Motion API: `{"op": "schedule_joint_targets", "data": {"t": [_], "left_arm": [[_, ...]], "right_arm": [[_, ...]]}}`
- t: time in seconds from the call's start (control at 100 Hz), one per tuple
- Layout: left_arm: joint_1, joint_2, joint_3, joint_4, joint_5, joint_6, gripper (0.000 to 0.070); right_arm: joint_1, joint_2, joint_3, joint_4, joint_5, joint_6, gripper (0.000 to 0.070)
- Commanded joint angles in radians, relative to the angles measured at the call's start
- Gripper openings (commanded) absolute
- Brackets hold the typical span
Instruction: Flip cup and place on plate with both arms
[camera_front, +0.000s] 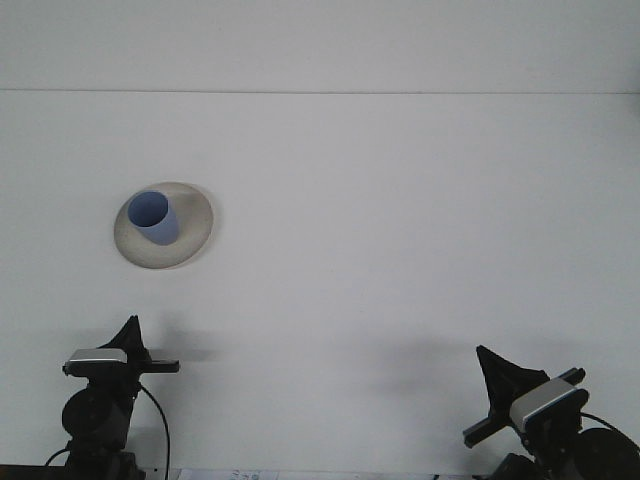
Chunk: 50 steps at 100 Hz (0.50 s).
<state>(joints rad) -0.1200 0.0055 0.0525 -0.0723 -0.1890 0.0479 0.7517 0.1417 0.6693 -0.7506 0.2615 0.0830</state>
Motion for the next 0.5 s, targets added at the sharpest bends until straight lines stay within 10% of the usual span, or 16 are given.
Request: {"op": "schedule_joint_targets", "data": {"t": [0.0, 0.49], "left_arm": [[0.000, -0.003, -0.013, 0.030, -0.006, 0.016, 0.0015], [0.002, -0.003, -0.039, 0.100, -0.003, 0.015, 0.0015]], "right_arm": [[0.008, 0.003, 0.006, 0.010, 0.001, 0.002, 0.0007], [0.008, 0.003, 0.006, 0.010, 0.000, 0.002, 0.0007]]}}
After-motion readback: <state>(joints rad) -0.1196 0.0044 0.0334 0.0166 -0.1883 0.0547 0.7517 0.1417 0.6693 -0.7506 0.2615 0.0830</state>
